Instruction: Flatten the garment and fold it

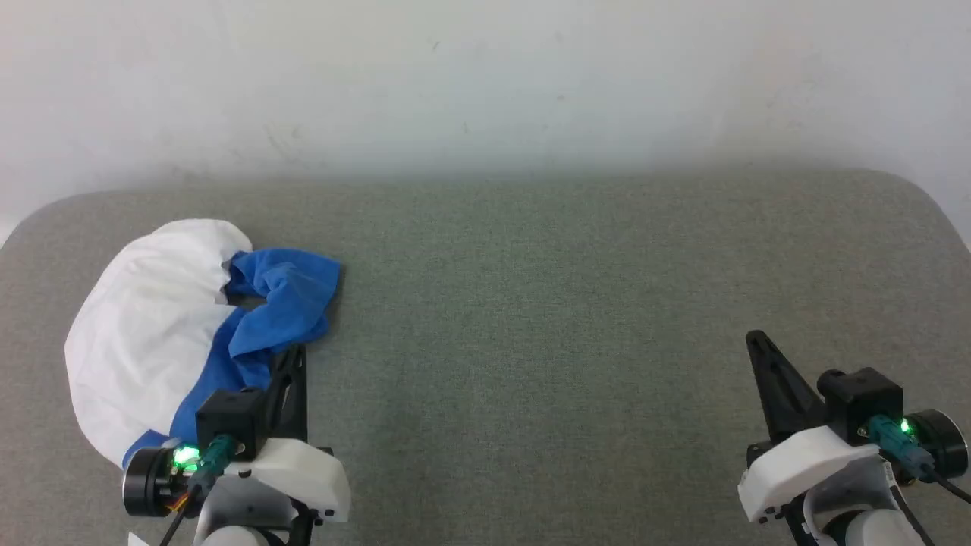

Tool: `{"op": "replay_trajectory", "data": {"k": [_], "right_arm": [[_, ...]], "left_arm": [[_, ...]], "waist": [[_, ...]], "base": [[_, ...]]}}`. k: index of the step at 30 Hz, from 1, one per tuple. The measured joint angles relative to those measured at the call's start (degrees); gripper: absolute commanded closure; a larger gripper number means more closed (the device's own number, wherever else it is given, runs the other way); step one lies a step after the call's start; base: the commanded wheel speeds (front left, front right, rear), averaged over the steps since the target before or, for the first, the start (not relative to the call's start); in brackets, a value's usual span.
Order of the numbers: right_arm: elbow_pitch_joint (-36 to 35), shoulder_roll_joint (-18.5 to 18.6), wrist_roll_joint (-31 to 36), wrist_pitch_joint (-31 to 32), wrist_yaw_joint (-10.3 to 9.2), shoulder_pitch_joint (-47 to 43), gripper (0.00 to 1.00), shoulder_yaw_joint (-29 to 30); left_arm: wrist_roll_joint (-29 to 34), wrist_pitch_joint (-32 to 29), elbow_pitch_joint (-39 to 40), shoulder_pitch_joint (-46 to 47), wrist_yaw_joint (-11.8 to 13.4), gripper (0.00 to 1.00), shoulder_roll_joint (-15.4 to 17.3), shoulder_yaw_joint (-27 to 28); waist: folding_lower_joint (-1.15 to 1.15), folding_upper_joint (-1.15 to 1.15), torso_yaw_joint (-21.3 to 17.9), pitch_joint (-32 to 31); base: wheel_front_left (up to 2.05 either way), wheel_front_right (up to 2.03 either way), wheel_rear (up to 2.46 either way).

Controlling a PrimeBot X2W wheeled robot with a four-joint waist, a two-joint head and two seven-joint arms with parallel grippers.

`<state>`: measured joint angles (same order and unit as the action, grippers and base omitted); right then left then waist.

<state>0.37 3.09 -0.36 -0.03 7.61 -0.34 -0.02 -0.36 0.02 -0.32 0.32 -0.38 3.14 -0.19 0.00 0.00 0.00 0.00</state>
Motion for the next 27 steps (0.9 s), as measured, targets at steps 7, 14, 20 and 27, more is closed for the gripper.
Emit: {"op": "replay_trajectory", "data": {"k": [7, 14, 20, 27], "right_arm": [[0.00, 0.00, 0.00, 0.00, 0.00, 0.00, 1.00, 0.00], [0.00, 0.00, 0.00, 0.00, 0.00, 0.00, 1.00, 0.00], [0.00, 0.00, 0.00, 0.00, 0.00, 0.00, 1.00, 0.00], [0.00, 0.00, 0.00, 0.00, 0.00, 0.00, 1.00, 0.00]], "left_arm": [[0.00, 0.00, 0.00, 0.00, 0.00, 1.00, 0.00, 0.00], [0.00, 0.00, 0.00, 0.00, 0.00, 1.00, 0.00, 0.00], [0.00, 0.00, 0.00, 0.00, 0.00, 1.00, 0.00, 0.00], [0.00, 0.00, 0.00, 0.00, 0.00, 1.00, 0.00, 0.00]], "waist": [[0.00, 0.00, 0.00, 0.00], [0.00, 0.00, 0.00, 0.00], [0.00, 0.00, 0.00, 0.00], [0.00, 0.00, 0.00, 0.00]], "base": [[0.00, 0.00, 0.00], [0.00, 0.00, 0.00], [0.00, 0.00, 0.00], [0.00, 0.00, 0.00]]}}
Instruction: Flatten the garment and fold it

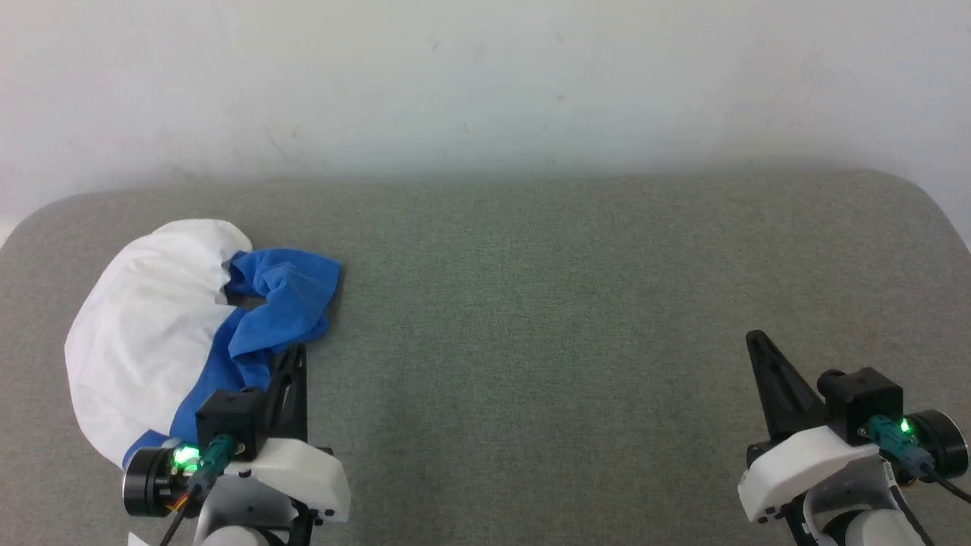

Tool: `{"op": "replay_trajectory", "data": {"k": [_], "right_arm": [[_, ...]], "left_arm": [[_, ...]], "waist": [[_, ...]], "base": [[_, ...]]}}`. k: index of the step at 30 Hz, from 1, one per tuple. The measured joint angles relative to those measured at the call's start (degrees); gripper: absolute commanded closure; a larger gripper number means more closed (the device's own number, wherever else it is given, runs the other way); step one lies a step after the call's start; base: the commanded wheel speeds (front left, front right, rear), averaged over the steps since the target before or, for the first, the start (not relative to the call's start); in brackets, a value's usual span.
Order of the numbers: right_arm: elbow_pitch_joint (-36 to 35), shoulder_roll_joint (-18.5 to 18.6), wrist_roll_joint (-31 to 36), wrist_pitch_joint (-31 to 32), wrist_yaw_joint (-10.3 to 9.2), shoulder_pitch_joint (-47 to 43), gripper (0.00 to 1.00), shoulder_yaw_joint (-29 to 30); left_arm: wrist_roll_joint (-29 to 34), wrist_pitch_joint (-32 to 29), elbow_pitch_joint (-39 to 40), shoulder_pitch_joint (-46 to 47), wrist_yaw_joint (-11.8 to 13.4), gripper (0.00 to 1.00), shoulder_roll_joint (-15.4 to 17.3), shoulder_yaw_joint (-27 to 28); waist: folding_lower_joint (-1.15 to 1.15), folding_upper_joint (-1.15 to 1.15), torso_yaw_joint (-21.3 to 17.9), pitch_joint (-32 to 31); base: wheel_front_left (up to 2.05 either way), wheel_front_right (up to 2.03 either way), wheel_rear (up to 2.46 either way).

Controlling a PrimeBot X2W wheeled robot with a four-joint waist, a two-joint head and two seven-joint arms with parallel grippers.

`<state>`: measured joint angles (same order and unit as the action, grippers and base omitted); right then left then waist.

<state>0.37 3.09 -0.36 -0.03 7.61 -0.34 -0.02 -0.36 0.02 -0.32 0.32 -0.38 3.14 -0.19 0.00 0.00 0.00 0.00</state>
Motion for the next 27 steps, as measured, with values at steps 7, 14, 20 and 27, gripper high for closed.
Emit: {"op": "replay_trajectory", "data": {"k": [7, 14, 20, 27], "right_arm": [[0.00, 0.00, 0.00, 0.00, 0.00, 0.00, 1.00, 0.00], [0.00, 0.00, 0.00, 0.00, 0.00, 0.00, 1.00, 0.00], [0.00, 0.00, 0.00, 0.00, 0.00, 0.00, 1.00, 0.00], [0.21, 0.05, -0.13, -0.02, 0.00, -0.01, 0.00, -0.01]], "left_arm": [[0.00, -0.01, 0.00, 0.00, 0.00, 1.00, 0.00, 0.01], [0.00, 0.00, 0.00, 0.00, 0.00, 1.00, 0.00, 0.01], [0.00, 0.00, 0.00, 0.00, 0.00, 1.00, 0.00, 0.01], [-0.04, 0.01, -0.12, 0.01, -0.02, 0.00, 0.03, -0.10]], "waist": [[0.00, 0.00, 0.00, 0.00], [0.00, 0.00, 0.00, 0.00], [0.00, 0.00, 0.00, 0.00], [0.00, 0.00, 0.00, 0.00]], "base": [[0.00, 0.00, 0.00], [0.00, 0.00, 0.00], [0.00, 0.00, 0.00], [0.00, 0.00, 0.00]]}}
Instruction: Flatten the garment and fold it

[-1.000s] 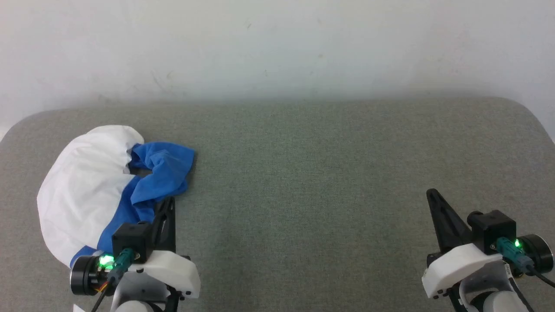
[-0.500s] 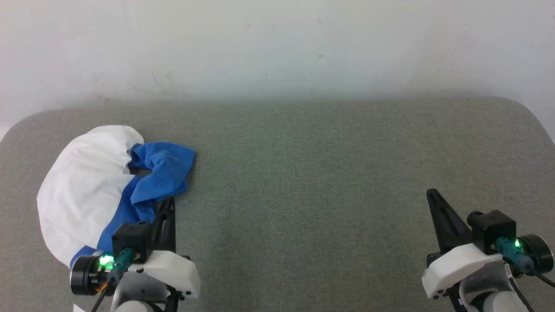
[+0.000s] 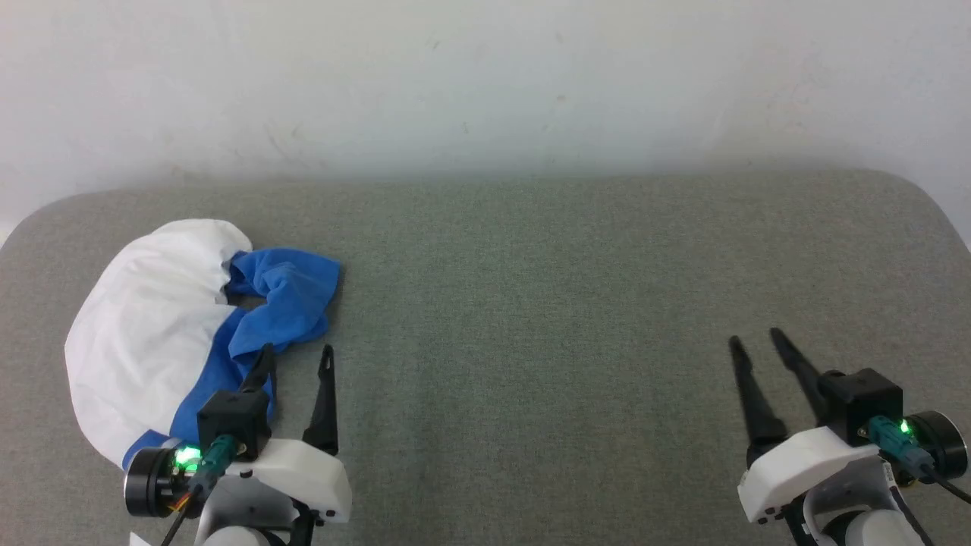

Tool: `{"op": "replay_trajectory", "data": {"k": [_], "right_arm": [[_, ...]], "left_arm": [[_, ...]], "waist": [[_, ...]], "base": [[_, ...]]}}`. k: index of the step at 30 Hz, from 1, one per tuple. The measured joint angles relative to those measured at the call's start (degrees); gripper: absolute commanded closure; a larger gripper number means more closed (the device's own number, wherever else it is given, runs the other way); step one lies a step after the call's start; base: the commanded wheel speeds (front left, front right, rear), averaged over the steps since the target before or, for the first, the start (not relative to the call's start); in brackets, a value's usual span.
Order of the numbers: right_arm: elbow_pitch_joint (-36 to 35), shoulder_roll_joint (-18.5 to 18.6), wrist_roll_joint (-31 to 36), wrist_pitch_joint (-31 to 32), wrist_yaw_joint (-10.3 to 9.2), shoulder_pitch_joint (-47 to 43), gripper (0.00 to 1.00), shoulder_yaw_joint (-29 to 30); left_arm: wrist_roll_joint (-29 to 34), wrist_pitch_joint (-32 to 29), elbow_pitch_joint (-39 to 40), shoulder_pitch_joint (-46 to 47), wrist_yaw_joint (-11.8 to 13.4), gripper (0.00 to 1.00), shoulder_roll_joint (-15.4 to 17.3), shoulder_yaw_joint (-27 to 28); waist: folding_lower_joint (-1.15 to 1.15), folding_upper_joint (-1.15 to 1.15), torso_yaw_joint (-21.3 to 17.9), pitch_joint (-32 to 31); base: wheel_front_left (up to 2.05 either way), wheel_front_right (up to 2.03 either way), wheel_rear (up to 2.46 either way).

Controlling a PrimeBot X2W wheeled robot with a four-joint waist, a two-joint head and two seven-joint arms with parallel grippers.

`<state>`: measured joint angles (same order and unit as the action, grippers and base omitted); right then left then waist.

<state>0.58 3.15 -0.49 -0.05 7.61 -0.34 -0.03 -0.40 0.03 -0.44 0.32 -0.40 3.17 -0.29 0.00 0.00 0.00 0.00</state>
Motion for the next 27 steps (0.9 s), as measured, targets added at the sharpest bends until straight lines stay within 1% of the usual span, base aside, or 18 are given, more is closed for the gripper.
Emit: {"op": "replay_trajectory", "data": {"k": [16, 27], "right_arm": [[0.59, 0.00, -2.22, -1.70, 0.00, -0.08, 0.00, -0.05], [1.38, 0.00, -3.86, -3.07, 0.00, -0.28, 0.00, -0.41]], "left_arm": [[-2.24, 1.60, -0.58, 0.00, 0.03, 0.00, 0.00, -1.22], [-3.53, 3.04, -0.98, -0.01, 0.51, 0.00, 0.00, -1.35]], "waist": [[0.00, 0.00, 0.26, -0.15], [0.00, 0.00, 1.99, -0.49]], "base": [[0.00, 0.00, 0.00], [0.00, 0.00, 0.00]]}}
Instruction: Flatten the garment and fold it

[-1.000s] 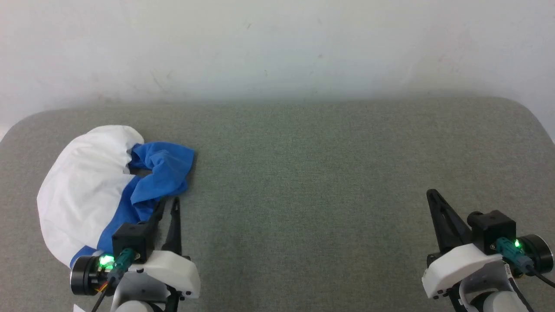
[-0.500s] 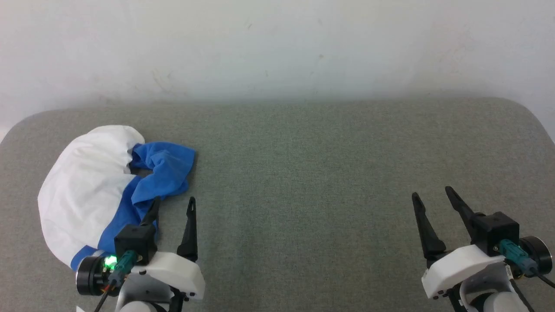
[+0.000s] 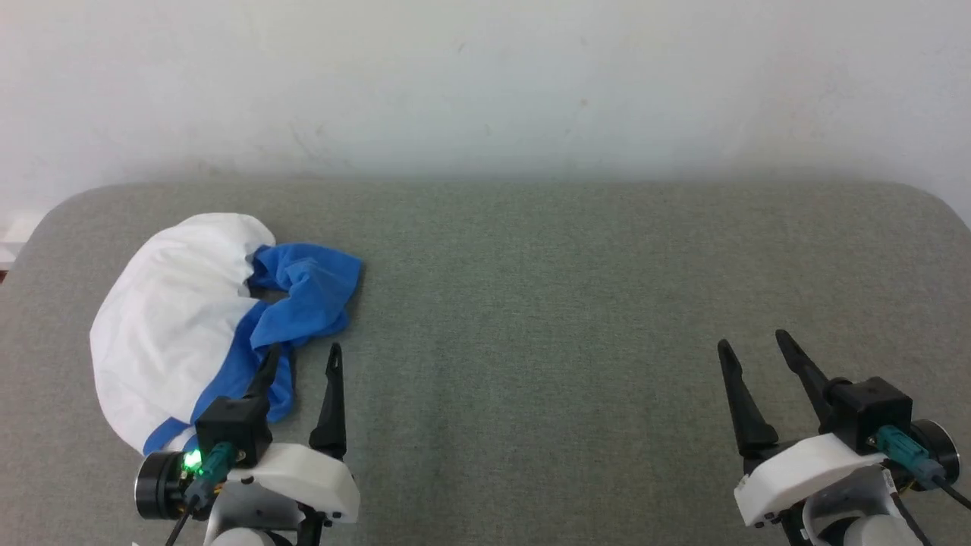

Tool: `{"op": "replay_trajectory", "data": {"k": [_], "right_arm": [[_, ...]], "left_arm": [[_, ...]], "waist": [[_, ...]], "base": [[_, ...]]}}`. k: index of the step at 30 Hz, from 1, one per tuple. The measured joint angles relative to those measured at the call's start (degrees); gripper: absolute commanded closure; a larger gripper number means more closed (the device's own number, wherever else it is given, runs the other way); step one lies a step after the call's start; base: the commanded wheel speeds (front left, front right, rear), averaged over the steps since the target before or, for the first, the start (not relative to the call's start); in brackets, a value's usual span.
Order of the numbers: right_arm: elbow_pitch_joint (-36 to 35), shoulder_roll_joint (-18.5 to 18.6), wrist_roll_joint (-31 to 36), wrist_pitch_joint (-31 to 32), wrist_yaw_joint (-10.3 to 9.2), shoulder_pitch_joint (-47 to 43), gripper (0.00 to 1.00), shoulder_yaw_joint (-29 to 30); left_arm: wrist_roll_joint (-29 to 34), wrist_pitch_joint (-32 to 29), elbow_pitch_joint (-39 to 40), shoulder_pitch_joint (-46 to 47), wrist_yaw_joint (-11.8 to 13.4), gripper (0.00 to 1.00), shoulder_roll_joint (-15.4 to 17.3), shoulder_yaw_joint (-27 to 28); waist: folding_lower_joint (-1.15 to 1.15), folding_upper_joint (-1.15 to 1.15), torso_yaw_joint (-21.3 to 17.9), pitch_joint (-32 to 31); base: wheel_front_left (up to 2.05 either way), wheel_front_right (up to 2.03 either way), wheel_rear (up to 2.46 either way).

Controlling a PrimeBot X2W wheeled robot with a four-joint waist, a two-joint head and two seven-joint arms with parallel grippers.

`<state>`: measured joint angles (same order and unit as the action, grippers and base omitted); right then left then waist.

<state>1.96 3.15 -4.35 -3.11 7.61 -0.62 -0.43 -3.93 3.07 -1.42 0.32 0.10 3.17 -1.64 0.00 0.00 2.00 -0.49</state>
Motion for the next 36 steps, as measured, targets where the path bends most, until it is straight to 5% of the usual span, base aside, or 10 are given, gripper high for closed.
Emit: {"op": "replay_trajectory", "data": {"k": [36], "right_arm": [[1.51, -0.02, -5.43, -4.16, 0.00, -0.81, 0.00, -3.00]], "left_arm": [[-3.76, 4.11, -1.29, -1.55, 1.05, 0.00, 0.00, 0.16]], "waist": [[0.00, 0.00, 12.88, -0.84]], "base": [[0.00, 0.00, 0.00]]}}
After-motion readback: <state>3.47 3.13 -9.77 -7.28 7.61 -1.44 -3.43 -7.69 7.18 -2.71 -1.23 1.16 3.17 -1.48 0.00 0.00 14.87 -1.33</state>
